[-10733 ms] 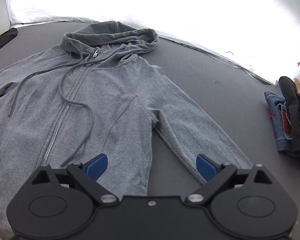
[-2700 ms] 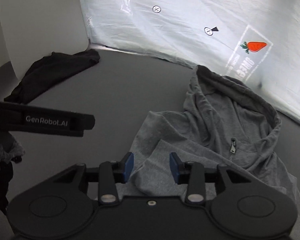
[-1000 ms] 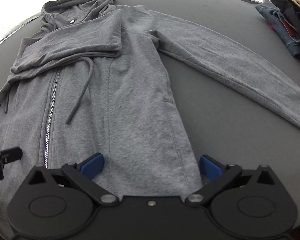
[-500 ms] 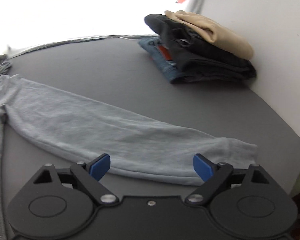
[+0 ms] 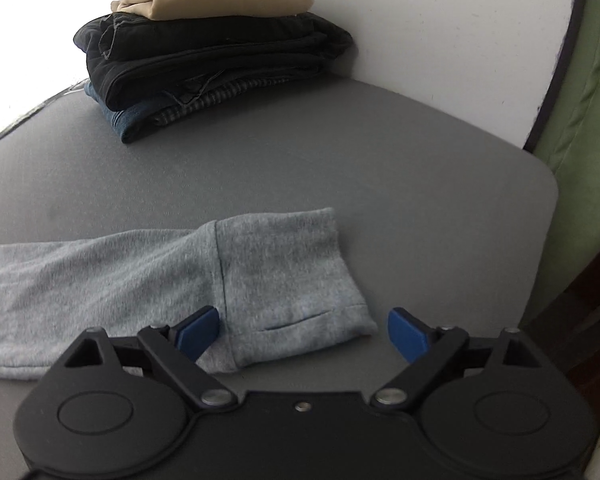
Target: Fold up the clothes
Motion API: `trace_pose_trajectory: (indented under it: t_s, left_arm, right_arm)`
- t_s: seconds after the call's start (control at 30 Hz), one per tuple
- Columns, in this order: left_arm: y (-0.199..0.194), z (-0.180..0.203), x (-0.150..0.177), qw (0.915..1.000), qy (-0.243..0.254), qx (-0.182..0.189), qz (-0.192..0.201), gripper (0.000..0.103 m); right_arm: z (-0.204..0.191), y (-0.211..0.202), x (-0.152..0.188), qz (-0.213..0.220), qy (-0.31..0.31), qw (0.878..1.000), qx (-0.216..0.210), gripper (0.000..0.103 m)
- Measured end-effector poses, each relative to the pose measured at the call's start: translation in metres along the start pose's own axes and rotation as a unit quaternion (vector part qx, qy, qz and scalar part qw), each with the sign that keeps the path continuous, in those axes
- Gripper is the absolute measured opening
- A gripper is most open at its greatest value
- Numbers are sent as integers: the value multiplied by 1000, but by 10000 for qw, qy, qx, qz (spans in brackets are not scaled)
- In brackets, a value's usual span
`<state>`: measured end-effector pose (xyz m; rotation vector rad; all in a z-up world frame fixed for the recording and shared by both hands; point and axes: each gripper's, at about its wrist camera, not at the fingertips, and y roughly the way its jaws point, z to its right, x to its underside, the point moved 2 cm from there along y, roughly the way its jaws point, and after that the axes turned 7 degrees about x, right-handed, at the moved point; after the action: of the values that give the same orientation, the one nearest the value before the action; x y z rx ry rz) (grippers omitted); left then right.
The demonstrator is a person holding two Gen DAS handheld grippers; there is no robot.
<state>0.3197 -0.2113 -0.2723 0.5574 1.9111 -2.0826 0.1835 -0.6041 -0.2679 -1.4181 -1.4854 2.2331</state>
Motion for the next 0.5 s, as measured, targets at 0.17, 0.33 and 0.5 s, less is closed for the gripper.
trace_pose_trajectory:
  t_s: [0.17,0.33,0.5]
  left_arm:
    - [-1,0,0,10000,-2,-2,-7,103]
    - [-1,-2,1,10000,59,41,58,103]
    - [0,-7,-1,9988,346,299,187,103]
  right_arm:
    - [-14,-5,-3,92,-141,9992,-355,38]
    - [-32,-9,-6,159,-335,9987,-347,15]
    - [-37,-14,-13,92,-180,9994,-269,10]
